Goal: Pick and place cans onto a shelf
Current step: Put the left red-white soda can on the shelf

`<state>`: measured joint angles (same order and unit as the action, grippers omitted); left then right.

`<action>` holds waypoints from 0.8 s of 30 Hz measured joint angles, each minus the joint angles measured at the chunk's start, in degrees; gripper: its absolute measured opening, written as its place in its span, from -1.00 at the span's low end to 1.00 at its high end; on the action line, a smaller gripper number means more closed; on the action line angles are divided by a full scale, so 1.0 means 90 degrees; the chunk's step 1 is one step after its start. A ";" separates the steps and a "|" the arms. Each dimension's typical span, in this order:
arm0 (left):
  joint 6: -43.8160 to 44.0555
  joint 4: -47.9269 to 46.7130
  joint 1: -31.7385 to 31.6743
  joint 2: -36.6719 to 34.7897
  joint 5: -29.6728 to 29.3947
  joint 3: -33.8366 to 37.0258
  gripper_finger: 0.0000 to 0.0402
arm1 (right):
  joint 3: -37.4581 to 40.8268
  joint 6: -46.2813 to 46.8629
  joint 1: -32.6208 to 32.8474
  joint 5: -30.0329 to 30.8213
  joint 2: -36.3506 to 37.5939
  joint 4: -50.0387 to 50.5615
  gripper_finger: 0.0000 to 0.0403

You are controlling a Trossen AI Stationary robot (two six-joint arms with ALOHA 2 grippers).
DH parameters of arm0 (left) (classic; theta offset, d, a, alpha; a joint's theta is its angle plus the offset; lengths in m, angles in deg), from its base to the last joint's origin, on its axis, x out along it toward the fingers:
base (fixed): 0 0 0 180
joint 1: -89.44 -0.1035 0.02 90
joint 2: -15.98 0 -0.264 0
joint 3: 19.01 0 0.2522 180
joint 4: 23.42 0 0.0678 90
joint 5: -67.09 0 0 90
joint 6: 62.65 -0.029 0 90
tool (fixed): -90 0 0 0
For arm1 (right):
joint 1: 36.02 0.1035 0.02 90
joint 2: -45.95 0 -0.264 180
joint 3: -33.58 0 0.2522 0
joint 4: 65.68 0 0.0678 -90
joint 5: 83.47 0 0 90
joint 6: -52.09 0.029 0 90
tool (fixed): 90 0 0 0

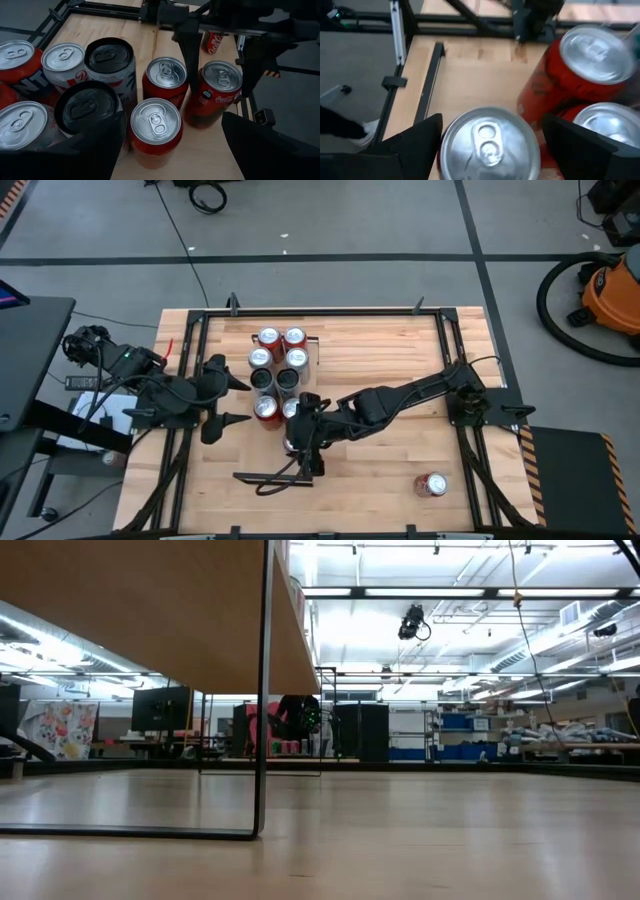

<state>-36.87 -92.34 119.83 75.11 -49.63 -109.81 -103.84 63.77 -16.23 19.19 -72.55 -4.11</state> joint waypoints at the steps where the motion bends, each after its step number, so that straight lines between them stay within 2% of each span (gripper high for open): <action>1: 0.0000 0.0002 0.0001 -0.0002 0.0000 0.0000 0.70 | 0.0000 -0.0051 0.0000 0.0092 0.0010 -0.0037 0.73; 7: -0.0002 0.0001 0.0001 -0.0005 0.0000 0.0000 0.70 | 0.0000 -0.0314 -0.0027 0.0594 0.0210 -0.0273 0.73; 11: -0.0002 0.0000 0.0002 -0.0005 0.0000 0.0000 0.70 | -0.0007 -0.0322 -0.0131 0.0645 0.0536 -0.0176 0.73; 17: -0.0002 -0.0137 0.0002 -0.0005 0.0000 0.0000 0.70 | -0.0010 -0.0270 -0.0088 0.0505 0.0867 0.0595 0.73; 24: 0.0000 -0.0168 0.0002 -0.0066 0.0104 -0.0002 0.70 | 0.0028 0.0366 0.0155 0.0228 0.0920 0.1901 0.73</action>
<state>-36.87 -93.85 119.85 74.52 -48.69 -109.83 -103.59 67.07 -14.84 21.24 -64.27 13.00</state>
